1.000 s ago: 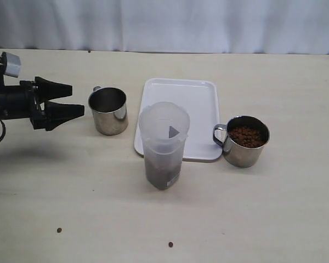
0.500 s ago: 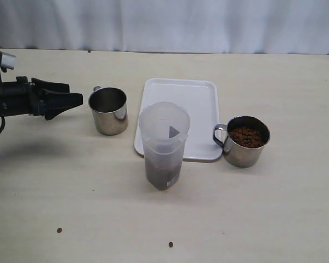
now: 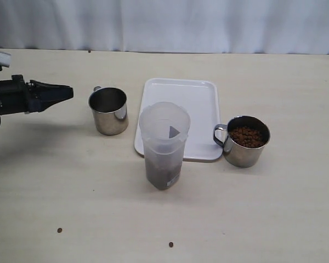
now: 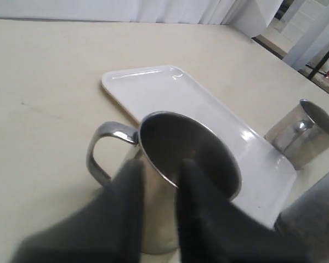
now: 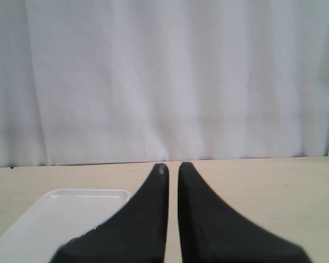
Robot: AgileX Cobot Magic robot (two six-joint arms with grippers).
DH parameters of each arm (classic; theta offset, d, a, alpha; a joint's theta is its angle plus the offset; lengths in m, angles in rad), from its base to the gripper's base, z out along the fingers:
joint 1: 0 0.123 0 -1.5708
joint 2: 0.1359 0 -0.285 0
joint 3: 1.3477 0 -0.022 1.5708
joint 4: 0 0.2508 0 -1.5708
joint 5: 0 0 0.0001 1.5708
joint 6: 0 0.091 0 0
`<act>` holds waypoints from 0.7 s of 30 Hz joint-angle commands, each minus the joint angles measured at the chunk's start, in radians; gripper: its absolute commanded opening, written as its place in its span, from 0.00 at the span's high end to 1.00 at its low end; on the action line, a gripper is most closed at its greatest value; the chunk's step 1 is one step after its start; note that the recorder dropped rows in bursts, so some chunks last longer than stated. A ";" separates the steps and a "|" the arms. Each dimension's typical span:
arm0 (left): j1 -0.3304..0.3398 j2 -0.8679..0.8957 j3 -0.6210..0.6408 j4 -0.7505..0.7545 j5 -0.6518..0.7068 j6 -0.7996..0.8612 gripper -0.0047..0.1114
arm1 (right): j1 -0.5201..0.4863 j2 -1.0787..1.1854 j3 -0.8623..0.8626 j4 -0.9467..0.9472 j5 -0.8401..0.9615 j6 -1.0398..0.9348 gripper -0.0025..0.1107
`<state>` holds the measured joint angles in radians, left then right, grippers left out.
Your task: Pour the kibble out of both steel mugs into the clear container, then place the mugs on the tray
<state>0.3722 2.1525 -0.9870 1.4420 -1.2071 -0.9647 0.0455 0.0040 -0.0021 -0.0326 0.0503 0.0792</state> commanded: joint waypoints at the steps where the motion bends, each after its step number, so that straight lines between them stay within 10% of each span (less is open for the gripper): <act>1: 0.084 -0.079 -0.004 0.016 -0.014 -0.095 0.96 | 0.003 -0.004 0.002 0.002 -0.012 -0.005 0.94; 11: 0.141 -0.450 0.353 -0.461 -0.014 0.102 0.96 | 0.003 -0.004 0.002 0.002 -0.012 -0.005 0.94; 21: 0.141 -0.964 0.569 -0.525 0.132 0.122 0.96 | 0.003 -0.004 0.002 0.002 -0.012 -0.005 0.94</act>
<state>0.5105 1.3024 -0.4738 0.9469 -1.1480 -0.8509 0.0455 0.0040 -0.0021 -0.0326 0.0503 0.0792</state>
